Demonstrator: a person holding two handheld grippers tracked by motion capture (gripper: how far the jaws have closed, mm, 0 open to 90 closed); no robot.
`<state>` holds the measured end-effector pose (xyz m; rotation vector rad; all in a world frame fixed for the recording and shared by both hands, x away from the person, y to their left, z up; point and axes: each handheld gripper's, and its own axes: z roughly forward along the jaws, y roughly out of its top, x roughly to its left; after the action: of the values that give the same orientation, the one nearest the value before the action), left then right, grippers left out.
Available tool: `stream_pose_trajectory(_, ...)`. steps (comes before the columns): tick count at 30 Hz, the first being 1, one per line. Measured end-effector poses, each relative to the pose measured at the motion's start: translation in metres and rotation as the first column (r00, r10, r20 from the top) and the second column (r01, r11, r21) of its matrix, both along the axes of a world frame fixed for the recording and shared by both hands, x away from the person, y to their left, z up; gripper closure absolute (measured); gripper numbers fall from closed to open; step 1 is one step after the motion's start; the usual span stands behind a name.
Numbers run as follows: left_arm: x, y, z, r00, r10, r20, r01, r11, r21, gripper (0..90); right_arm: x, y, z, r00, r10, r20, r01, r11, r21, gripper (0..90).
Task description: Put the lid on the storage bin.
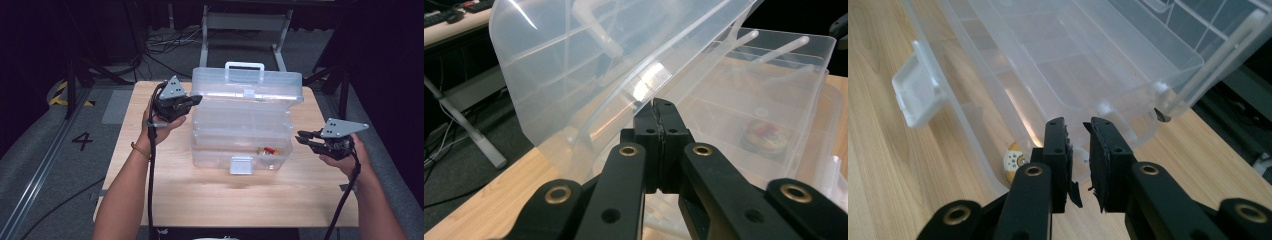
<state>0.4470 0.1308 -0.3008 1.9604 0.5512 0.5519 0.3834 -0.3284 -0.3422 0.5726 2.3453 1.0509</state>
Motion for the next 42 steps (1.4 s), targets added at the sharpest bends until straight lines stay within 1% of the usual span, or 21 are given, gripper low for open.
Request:
stream_pose_trajectory(3, -0.004, 0.002, -0.001, 1.0, 0.004, 0.006, -0.004, 1.0, 0.002, 90.0, 0.0, -0.001, -0.005, 0.9999, -0.009, -0.012, 0.009, 0.9999, -0.014, 77.0)
stream_pose_trajectory(5, -0.005, 0.003, -0.001, 1.0, 0.001, 0.007, -0.001, 1.0, 0.004, 90.0, 0.0, -0.001, -0.006, 0.9998, 0.0, -0.018, 0.0, 0.9999, -0.017, 76.1)
stream_pose_trajectory(9, -0.007, 0.003, -0.002, 1.0, 0.007, 0.001, -0.007, 0.9999, 0.015, 90.0, -0.002, 0.001, -0.007, 0.9999, 0.007, -0.009, -0.007, 0.9996, -0.027, 75.8)
stream_pose_trajectory(12, -0.008, 0.003, -0.003, 1.0, 0.008, 0.003, -0.008, 0.9998, 0.017, 90.0, -0.003, 0.001, -0.007, 0.9999, 0.01, -0.007, -0.011, 0.9997, -0.022, 75.0)
stream_pose_trajectory(14, -0.01, 0.002, -0.005, 1.0, 0.003, 0.004, -0.003, 0.9998, 0.02, 90.0, -0.003, 0.002, -0.009, 0.9999, 0.01, -0.014, -0.011, 0.9998, -0.02, 75.0)
stream_pose_trajectory(16, -0.012, 0.002, -0.006, 1.0, 0.001, 0.007, -0.002, 0.9997, 0.023, 90.0, -0.003, 0.003, -0.012, 0.9999, -0.001, -0.013, 0.001, 0.9999, -0.015, 75.4)
stream_pose_trajectory(17, -0.013, 0.002, -0.007, 1.0, 0.001, 0.004, -0.001, 0.9998, 0.018, 90.0, -0.004, 0.003, -0.013, 0.9999, 0.0, -0.014, 0.0, 0.9998, -0.018, 75.3)
stream_pose_trajectory(20, -0.015, 0.003, -0.009, 1.0, 0.0, -0.004, 0.0, 0.9996, 0.028, 90.0, -0.004, 0.003, -0.015, 0.9996, 0.007, -0.027, -0.008, 0.9997, -0.022, 74.1)
stream_pose_trajectory(25, -0.02, 0.003, -0.012, 0.9999, -0.01, -0.012, 0.011, 0.9993, 0.035, 90.0, -0.003, 0.003, -0.017, 0.9992, -0.002, -0.04, 0.001, 0.9998, -0.022, 72.0)
stream_pose_trajectory(28, -0.024, 0.004, -0.015, 0.9998, -0.015, -0.014, 0.016, 0.9987, 0.048, 90.0, -0.003, 0.002, -0.018, 0.9991, -0.002, -0.042, 0.002, 0.9998, -0.02, 71.7)
stream_pose_trajectory(31, -0.028, 0.005, -0.019, 0.9996, -0.022, -0.019, 0.023, 0.9985, 0.05, 90.0, -0.002, 0.002, -0.019, 0.9989, -0.009, -0.046, 0.008, 0.9998, -0.021, 69.5)
stream_pose_trajectory(32, -0.03, 0.005, -0.019, 0.9997, -0.02, -0.016, 0.021, 0.998, 0.06, 90.0, -0.002, 0.002, -0.02, 0.9988, -0.011, -0.048, 0.01, 0.9997, -0.02, 69.3)
stream_pose_trajectory(36, -0.035, 0.005, -0.024, 0.9996, -0.023, -0.014, 0.024, 0.9972, 0.071, 90.0, -0.001, 0.003, -0.022, 0.9982, -0.013, -0.058, 0.012, 0.9997, -0.021, 69.3)
stream_pose_trajectory(39, -0.038, 0.004, -0.025, 0.9997, -0.023, -0.01, 0.024, 0.9954, 0.092, 90.0, 0.0, 0.003, -0.024, 0.9979, -0.017, -0.063, 0.016, 0.9995, -0.026, 67.4)
stream_pose_trajectory(42, -0.04, 0.004, -0.027, 0.9995, -0.027, -0.015, 0.028, 0.9944, 0.101, 90.0, 0.001, 0.003, -0.025, 0.9975, -0.021, -0.067, 0.019, 0.9994, -0.028, 66.2)
